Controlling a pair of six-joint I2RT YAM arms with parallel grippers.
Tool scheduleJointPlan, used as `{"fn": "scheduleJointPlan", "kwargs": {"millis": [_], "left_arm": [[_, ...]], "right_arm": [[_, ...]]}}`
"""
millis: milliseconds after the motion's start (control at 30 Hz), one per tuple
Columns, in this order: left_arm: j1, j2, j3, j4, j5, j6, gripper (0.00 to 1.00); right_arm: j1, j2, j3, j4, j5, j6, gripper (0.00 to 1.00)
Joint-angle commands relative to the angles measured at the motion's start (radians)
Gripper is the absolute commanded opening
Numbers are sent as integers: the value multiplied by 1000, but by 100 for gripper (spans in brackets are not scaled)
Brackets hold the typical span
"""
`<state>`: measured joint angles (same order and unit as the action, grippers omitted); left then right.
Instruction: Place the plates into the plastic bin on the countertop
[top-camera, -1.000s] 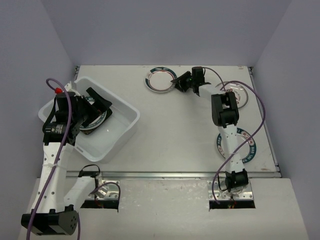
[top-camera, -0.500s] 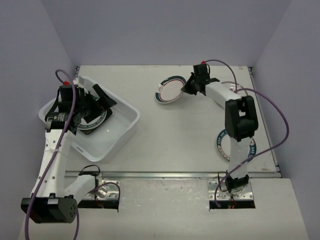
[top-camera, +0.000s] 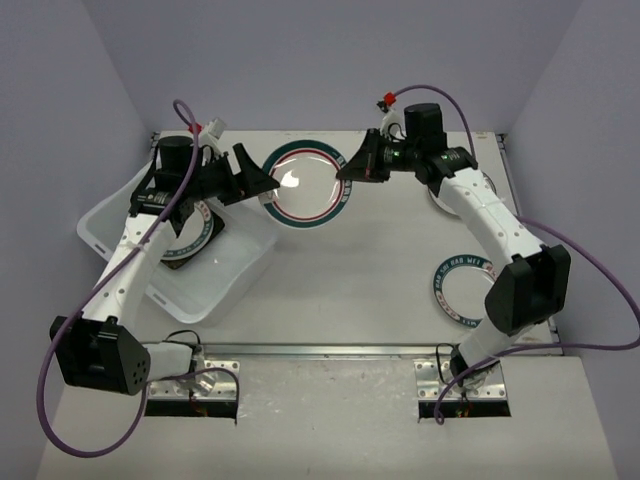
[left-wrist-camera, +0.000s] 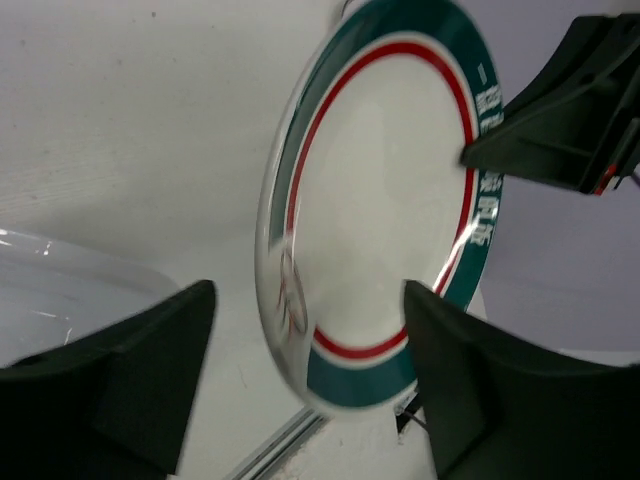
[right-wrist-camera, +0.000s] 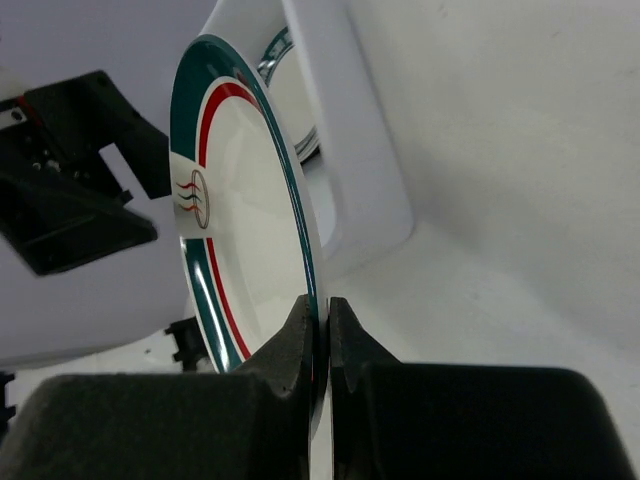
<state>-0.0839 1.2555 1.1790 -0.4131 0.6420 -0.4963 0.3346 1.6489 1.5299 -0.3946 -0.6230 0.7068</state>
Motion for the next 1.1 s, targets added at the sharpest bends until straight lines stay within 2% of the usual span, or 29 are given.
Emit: {"fn": "scheduleJointPlan", "kwargs": {"millis": [0,100,133,233,267,300,367,433,533,667,767,933,1067], "left_arm": [[-5,-2,54,74,31,22,51],[-7,-9,66,37,25,33,5],[-7,-10,79,19,12,38,0],[-5,-10,108,-47,-53,59,0],[-4,-15,151,-99,-161,60,0],[-1,-19,151,-133,-253,51,0],[112,-42,184,-228,-472,-52,0],[244,-66,150,-293,-558,-121,0],[475,-154,87,-315,-666,-203,0],[524,-154,61,-350,-870,-228,0],[556,-119,27,-316,-925,-211,0],[578,-14,-27,-216,-853,-203,4],[582,72,-36,-151,-786,-214,1]], "right_arm": [[35,-44,-29,156,-212,129,0],[55,-67,-64,198,-211,152,0],[58,-78,-86,225,-216,169,0],[58,-109,-139,271,-205,196,1],[54,-119,-152,248,-185,186,26],[53,-120,-152,208,-151,168,59],[44,-118,-123,20,27,40,96],[27,-130,-124,-136,219,1,99],[-14,-190,-237,-167,288,-6,99],[-65,-283,-338,-153,278,-27,99],[-91,-324,-380,-153,253,-33,99],[-100,-369,-404,-154,252,-48,99],[-101,-376,-404,-161,243,-59,99]]}}
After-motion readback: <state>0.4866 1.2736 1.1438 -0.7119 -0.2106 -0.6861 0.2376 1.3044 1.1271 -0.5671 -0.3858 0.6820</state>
